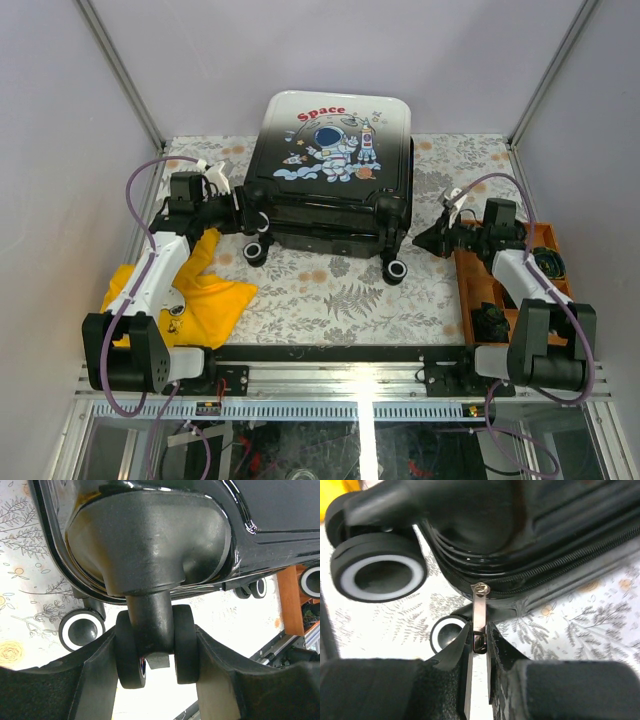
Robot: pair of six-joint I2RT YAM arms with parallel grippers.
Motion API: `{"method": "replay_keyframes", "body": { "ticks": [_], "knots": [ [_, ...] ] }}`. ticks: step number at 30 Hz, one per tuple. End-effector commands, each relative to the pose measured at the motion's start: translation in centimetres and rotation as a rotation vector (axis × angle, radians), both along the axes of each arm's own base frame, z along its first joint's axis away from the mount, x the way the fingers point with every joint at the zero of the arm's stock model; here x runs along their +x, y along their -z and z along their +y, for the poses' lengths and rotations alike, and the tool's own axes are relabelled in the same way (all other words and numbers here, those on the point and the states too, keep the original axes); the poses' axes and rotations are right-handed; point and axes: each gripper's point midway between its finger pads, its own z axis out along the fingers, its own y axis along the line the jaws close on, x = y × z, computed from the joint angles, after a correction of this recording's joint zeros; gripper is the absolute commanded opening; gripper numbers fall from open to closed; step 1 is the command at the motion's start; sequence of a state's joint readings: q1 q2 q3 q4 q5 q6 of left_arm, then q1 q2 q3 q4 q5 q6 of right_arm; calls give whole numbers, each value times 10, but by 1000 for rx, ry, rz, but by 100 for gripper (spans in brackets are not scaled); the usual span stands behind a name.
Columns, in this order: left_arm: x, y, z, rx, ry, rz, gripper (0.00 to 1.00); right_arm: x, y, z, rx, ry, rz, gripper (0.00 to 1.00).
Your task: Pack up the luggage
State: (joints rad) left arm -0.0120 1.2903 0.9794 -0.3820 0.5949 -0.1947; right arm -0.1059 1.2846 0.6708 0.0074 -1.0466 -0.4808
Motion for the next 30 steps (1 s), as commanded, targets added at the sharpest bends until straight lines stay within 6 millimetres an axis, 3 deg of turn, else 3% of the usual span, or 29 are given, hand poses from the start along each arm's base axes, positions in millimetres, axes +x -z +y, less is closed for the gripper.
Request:
{"method": "replay_keyframes", "body": {
  "ticks": [1,7,13,16,19,22,25,27,29,30],
  "knots": [
    [23,23,69,230,-191,-47,0,49,-23,-48,46,260,77,0],
    [25,23,79,285,-190,-77,0,79,-35,-70,111,368,104,0],
    [26,25,87,321,-201,-91,0,71,-27,-62,159,345,156,0],
    [32,25,98,357,-211,-109,0,61,-20,-49,194,322,233,0],
    [41,15,105,381,-213,-147,0,48,-17,-23,205,280,264,0],
    [45,-8,85,325,-118,-213,3,36,-18,13,227,225,290,0],
    [36,-31,58,309,0,-258,43,26,-16,31,233,205,305,0],
    [27,-53,46,331,61,-308,63,19,-15,36,232,197,307,0],
    [17,-71,41,355,107,-358,95,13,-13,42,226,186,308,0],
    [12,-78,37,371,132,-380,100,11,-12,45,222,182,305,0]
  ]
}}
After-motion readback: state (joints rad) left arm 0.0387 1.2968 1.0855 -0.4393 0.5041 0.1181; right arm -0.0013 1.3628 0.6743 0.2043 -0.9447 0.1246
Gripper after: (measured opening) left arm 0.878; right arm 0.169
